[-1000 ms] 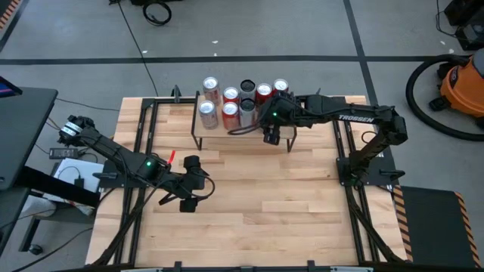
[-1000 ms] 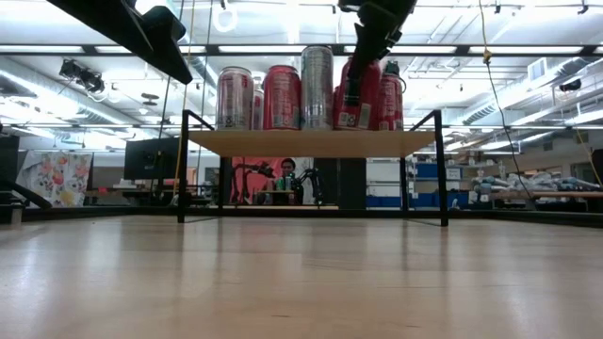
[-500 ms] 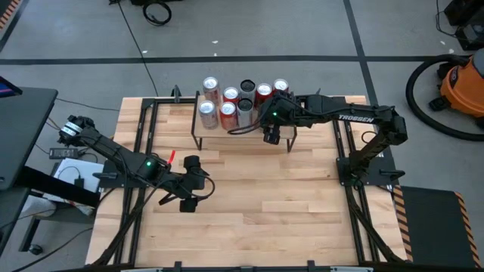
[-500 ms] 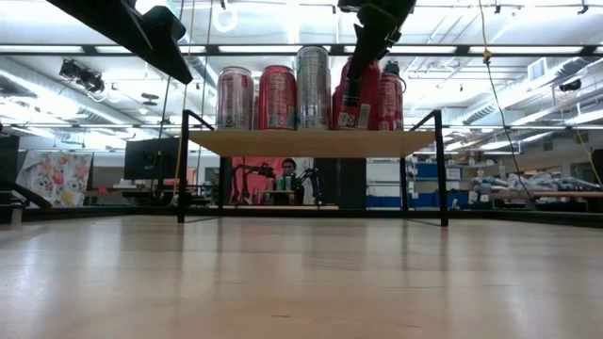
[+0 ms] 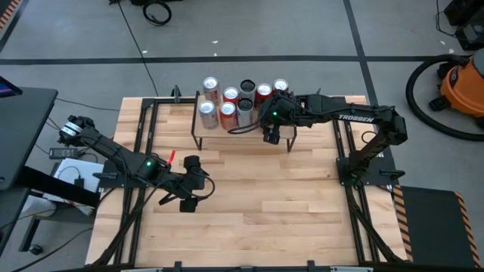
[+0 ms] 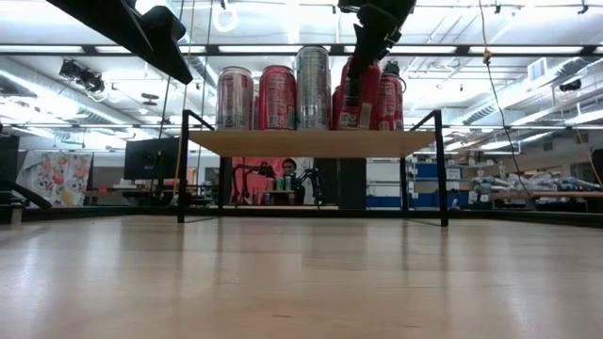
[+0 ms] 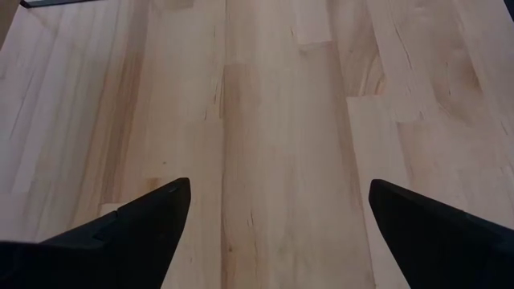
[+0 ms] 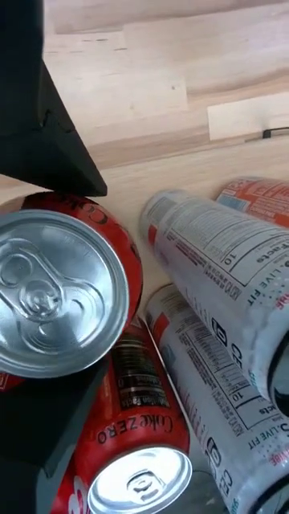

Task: Place canned beverage on shelf
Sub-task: Put the red soda can on the shelf aligned with the other red soda can, then return to Home Position

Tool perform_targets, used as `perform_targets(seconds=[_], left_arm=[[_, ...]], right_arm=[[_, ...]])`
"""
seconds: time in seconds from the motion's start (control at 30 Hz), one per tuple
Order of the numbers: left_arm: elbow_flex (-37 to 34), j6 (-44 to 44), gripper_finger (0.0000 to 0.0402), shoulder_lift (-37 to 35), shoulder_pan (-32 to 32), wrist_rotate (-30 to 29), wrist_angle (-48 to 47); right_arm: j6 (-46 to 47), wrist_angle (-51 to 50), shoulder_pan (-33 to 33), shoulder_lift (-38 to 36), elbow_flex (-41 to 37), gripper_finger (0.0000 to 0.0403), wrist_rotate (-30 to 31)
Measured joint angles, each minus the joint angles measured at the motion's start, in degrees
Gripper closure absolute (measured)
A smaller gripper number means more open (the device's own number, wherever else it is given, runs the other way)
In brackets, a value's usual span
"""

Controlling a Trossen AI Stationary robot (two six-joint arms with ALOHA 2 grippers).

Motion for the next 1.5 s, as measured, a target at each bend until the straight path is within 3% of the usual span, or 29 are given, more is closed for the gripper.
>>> perform_targets(seconds=[0.2,0.63,0.83,1.03,1.23,1.5], left_arm=[[0.0,-0.02,0.0008,0.0,0.02,0.02,0.0],[0.0,-0.02,0.0008,0.0,0.01,0.17,-0.04],[0.0,-0.35,0.0008,0.0,0.02,0.17,-0.07],[0.0,-0.57,0.0008,0.0,0.02,0.17,-0.31],[0.0,-1.28,0.0008,0.0,0.02,0.15,-0.27],[0.0,-1.56,0.0008,0.0,0.02,0.15,-0.26]], right_arm=[[0.0,0.46,0.0,-0.07,0.02,0.0035,0.66],[-2.26,0.74,2.04,-0.07,2.1,0.0036,4.27],[-2.12,-1.16,6.27,-0.14,5.07,0.0037,10.78],[5.08,-7.62,11.87,-0.22,5.31,0.0037,16.8],[21.92,-16.33,13.41,-0.18,5.13,0.0037,20.08],[27.54,-12.14,14.67,-0.23,-4.13,0.0048,20.11]])
